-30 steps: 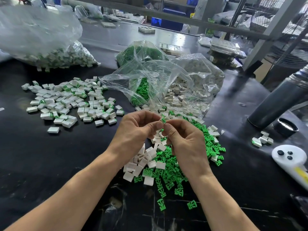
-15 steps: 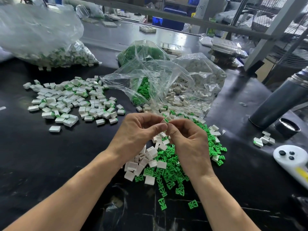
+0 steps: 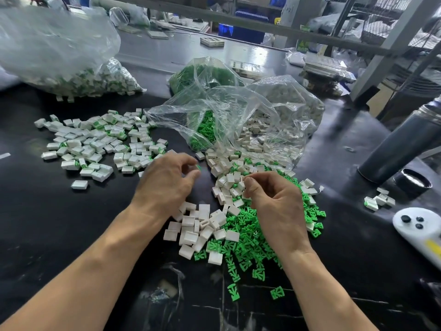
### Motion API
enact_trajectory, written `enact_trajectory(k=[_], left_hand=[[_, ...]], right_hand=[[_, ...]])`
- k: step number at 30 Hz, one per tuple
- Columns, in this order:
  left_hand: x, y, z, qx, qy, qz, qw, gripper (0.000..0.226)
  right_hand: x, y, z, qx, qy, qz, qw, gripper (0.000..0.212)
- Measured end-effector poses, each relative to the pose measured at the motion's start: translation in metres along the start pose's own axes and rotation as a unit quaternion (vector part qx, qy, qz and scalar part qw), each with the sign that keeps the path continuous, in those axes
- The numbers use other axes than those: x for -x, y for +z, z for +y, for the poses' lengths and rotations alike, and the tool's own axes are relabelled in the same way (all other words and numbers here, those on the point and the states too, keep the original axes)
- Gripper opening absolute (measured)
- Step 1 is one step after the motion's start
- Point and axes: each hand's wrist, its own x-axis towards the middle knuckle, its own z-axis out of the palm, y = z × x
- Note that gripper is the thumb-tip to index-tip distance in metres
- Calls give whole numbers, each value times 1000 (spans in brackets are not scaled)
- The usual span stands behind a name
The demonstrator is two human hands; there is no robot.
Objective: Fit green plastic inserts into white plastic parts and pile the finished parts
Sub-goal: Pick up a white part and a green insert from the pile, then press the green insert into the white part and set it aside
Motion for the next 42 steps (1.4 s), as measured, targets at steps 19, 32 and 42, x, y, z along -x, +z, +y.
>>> enact_trajectory(k=[19, 32, 42], left_hand=[[-14, -13, -16, -40, -14, 36, 998, 9], [6, 21, 9, 26, 63, -180, 981, 17], [8, 23, 11, 28, 55, -140, 988, 16]], right_hand=[[-11, -20, 6, 211, 23, -31, 977, 40], [-14, -40, -6, 297, 34, -215, 930, 16], [-14, -34, -3, 298, 2, -216, 930, 14]])
